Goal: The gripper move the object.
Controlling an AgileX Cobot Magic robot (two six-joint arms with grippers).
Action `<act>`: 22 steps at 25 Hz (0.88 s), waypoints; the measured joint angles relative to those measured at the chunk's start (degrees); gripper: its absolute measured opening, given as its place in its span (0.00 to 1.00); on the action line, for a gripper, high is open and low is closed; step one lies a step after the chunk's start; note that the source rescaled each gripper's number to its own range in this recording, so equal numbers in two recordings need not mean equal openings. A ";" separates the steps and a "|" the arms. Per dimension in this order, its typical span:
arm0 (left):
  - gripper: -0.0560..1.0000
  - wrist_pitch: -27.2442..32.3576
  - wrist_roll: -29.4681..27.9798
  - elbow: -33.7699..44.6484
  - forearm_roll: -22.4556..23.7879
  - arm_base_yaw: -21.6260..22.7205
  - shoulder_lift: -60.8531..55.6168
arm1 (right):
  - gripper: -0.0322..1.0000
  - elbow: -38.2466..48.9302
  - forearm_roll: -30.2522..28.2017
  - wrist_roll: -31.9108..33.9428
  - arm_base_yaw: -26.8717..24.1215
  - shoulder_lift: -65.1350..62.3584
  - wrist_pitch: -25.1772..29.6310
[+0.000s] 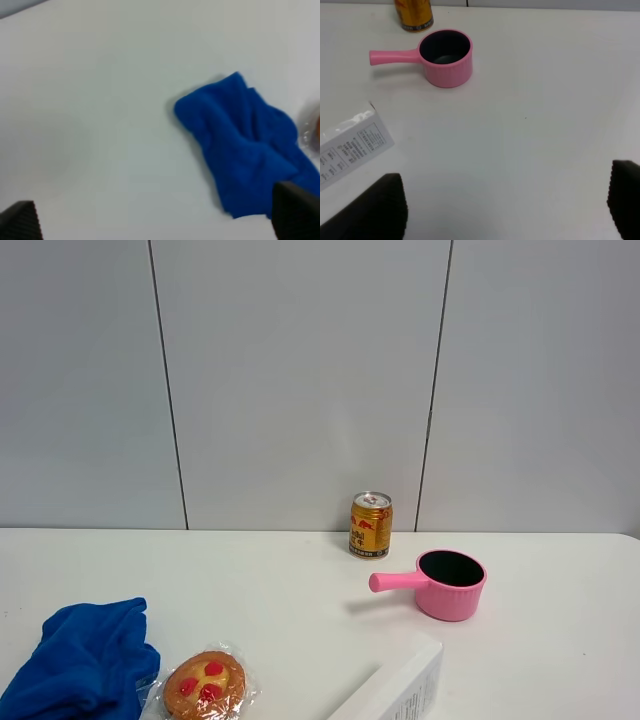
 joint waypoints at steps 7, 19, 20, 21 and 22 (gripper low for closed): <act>1.00 1.29 -5.46 2.44 1.66 0.00 -15.28 | 1.00 0.00 0.00 0.00 0.00 0.00 0.00; 1.00 1.40 -9.97 21.40 1.03 0.00 -44.96 | 1.00 0.00 0.00 0.00 0.00 0.00 0.00; 1.00 1.40 -10.48 23.22 0.96 0.00 -47.05 | 1.00 0.00 0.00 0.00 0.00 0.00 0.00; 1.00 1.44 -10.81 24.77 0.90 0.00 -49.03 | 1.00 0.00 0.00 0.00 0.00 0.00 0.00; 1.00 1.44 -11.08 26.64 0.61 0.00 -50.61 | 1.00 0.00 0.00 0.00 0.00 0.00 0.00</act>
